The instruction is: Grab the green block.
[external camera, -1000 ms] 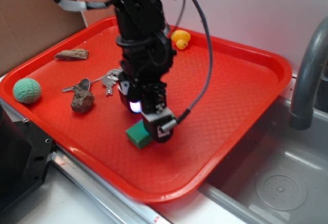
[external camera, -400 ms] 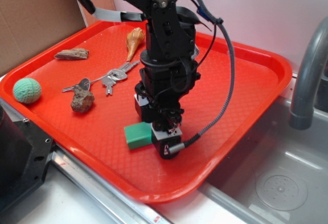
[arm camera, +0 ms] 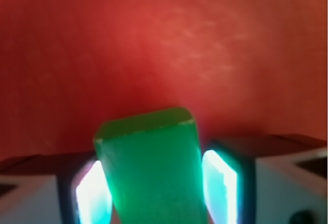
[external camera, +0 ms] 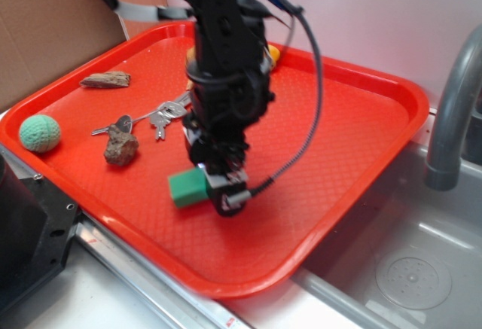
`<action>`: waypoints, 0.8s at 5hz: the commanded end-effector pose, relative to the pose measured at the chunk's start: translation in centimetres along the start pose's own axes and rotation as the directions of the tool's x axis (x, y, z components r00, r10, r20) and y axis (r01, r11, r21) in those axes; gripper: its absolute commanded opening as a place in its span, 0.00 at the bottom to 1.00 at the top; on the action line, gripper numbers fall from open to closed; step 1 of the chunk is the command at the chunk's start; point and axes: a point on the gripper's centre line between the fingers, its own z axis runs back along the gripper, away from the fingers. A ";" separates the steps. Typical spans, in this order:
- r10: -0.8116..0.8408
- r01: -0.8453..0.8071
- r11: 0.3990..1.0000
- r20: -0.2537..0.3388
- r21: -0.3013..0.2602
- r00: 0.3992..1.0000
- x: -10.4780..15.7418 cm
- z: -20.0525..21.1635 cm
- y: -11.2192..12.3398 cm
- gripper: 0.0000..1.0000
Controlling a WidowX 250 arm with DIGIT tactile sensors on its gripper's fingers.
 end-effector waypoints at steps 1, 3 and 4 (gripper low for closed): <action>0.296 -0.294 0.955 0.126 -0.034 0.947 -4.9 9.9 6.2 0.00; 0.592 -0.574 0.806 0.199 -0.143 0.781 -7.7 19.4 11.1 0.00; 0.572 -0.567 0.819 0.214 -0.092 0.791 -7.9 21.3 12.2 0.00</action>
